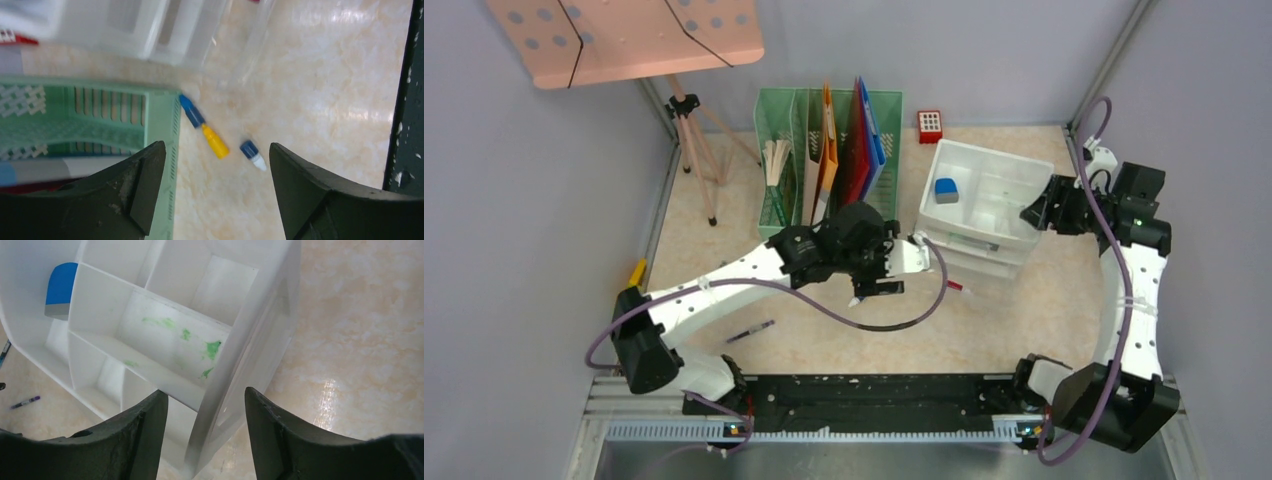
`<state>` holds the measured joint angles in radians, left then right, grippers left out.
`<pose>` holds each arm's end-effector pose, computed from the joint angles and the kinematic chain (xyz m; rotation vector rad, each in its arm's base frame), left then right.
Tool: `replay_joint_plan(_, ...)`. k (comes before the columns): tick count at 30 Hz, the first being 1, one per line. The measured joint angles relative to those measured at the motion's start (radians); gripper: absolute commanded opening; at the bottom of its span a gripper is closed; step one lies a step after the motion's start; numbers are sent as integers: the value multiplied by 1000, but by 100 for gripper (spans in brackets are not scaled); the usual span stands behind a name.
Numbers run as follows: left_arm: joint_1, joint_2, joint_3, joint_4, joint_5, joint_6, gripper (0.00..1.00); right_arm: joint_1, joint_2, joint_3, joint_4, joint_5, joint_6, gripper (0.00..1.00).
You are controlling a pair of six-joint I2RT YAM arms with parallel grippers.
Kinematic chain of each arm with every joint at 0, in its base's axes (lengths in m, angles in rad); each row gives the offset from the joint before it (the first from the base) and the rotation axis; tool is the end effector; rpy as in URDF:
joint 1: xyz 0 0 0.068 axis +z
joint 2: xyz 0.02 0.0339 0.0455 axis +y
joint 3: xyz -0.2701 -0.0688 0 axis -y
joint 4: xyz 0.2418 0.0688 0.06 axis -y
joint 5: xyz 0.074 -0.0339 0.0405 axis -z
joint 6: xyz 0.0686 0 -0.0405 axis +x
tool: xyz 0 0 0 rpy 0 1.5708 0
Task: Organize the desk
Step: Open the drawer in the storage box.
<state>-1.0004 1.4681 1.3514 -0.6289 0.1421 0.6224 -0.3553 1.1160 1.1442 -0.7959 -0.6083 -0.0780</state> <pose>0.1774 -0.2945 0.3173 1.7418 1.5533 -0.3549 0.2341 -0.0450 0.3325 0.0136 2.2172 0.4731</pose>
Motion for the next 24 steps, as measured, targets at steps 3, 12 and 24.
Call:
replay_joint_plan(3, 26, -76, -115, 5, -46, -55, 82, 0, -10, 9, 14, 2, 5, 61)
replay_joint_plan(12, 253, -32, -262, 48, -50, -246, 78, 0, -44, 40, 81, 3, 39, 65)
replay_joint_plan(24, 277, 164, -303, 280, -53, -423, 67, 0, -60, 40, 131, 6, 80, 65)
